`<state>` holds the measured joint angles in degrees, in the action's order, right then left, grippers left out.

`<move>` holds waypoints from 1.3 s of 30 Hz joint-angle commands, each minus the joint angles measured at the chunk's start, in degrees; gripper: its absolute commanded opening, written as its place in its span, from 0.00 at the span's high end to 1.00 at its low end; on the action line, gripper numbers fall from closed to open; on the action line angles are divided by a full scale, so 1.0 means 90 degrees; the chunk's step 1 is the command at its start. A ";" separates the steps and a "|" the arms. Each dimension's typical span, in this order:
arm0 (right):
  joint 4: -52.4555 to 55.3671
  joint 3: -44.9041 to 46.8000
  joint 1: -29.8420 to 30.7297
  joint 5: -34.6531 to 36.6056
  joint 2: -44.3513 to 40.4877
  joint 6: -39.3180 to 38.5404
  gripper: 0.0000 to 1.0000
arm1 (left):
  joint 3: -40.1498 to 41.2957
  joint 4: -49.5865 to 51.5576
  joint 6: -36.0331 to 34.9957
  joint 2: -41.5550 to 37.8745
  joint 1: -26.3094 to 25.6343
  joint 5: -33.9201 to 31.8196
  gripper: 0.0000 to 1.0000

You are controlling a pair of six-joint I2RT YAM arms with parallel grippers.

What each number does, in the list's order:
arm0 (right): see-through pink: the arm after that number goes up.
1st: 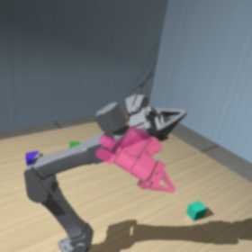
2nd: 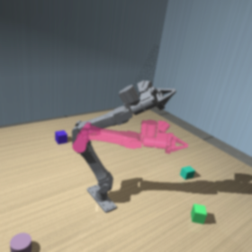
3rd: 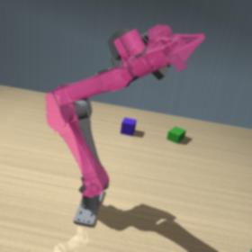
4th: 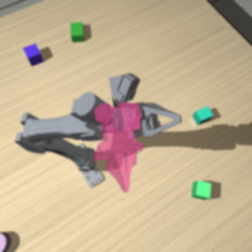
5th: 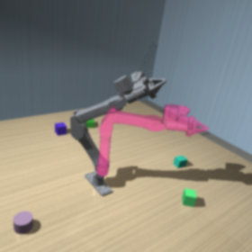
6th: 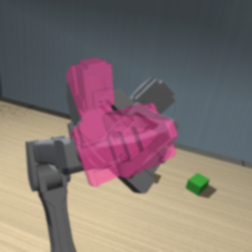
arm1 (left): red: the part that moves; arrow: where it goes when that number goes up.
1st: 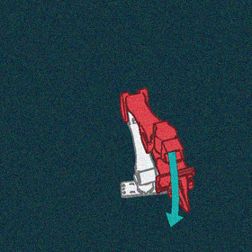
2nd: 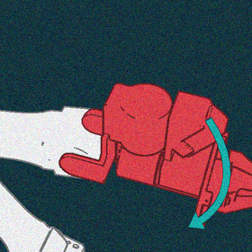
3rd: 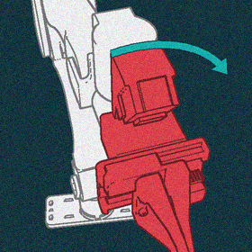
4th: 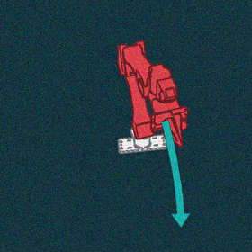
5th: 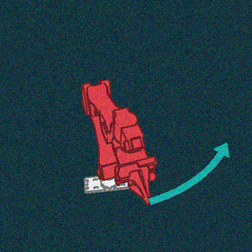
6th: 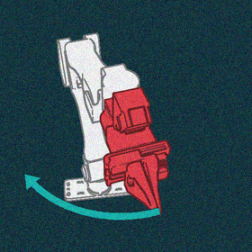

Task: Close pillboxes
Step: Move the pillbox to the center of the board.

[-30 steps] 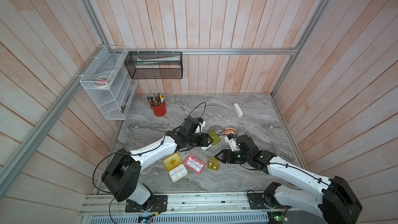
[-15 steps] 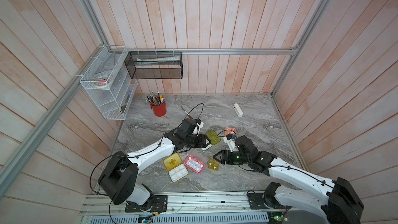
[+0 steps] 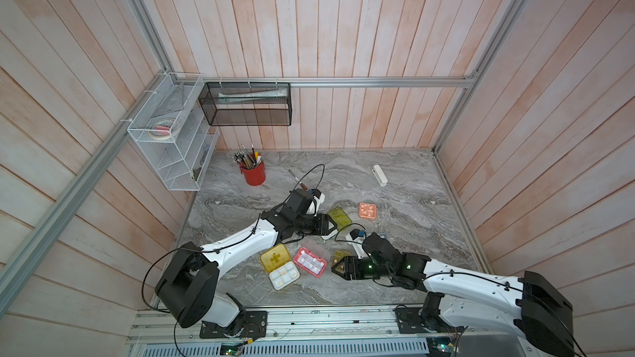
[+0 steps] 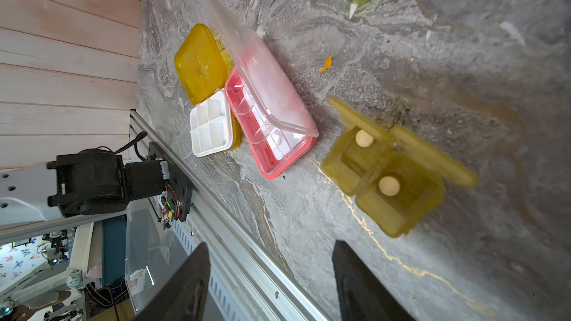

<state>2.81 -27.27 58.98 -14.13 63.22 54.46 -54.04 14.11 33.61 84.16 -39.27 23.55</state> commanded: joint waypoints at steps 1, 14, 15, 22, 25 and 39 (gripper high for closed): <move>-0.0236 -0.0143 0.0092 0.0266 0.0239 0.0093 0.35 | 0.0162 -0.0035 -0.0062 -0.0232 0.0032 0.0011 0.43; -0.0341 -0.0434 0.0088 0.0391 0.0874 -0.0045 0.35 | 0.0340 0.0066 -0.0111 -0.0472 0.0105 -0.0078 0.43; -0.0364 -0.0446 0.0090 0.0380 0.0899 -0.0045 0.35 | 0.0350 0.0084 -0.0118 -0.0466 0.0117 -0.0073 0.43; -0.0648 -0.0359 0.0098 0.0252 0.1071 0.0033 0.35 | 0.0365 0.0018 -0.0101 -0.0441 0.0137 -0.0056 0.43; -0.0683 -0.0354 0.0097 0.0286 0.1110 0.0053 0.35 | 0.0369 0.0008 -0.0101 -0.0420 0.0134 -0.0048 0.43; -0.0363 -0.0275 0.0106 0.0538 0.1084 0.0199 0.35 | 0.0394 -0.0012 -0.0092 -0.0411 0.0144 -0.0039 0.43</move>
<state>-1.48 -29.93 59.59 -10.26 73.03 55.61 -51.37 14.15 33.58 80.82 -38.24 23.51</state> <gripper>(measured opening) 0.653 0.569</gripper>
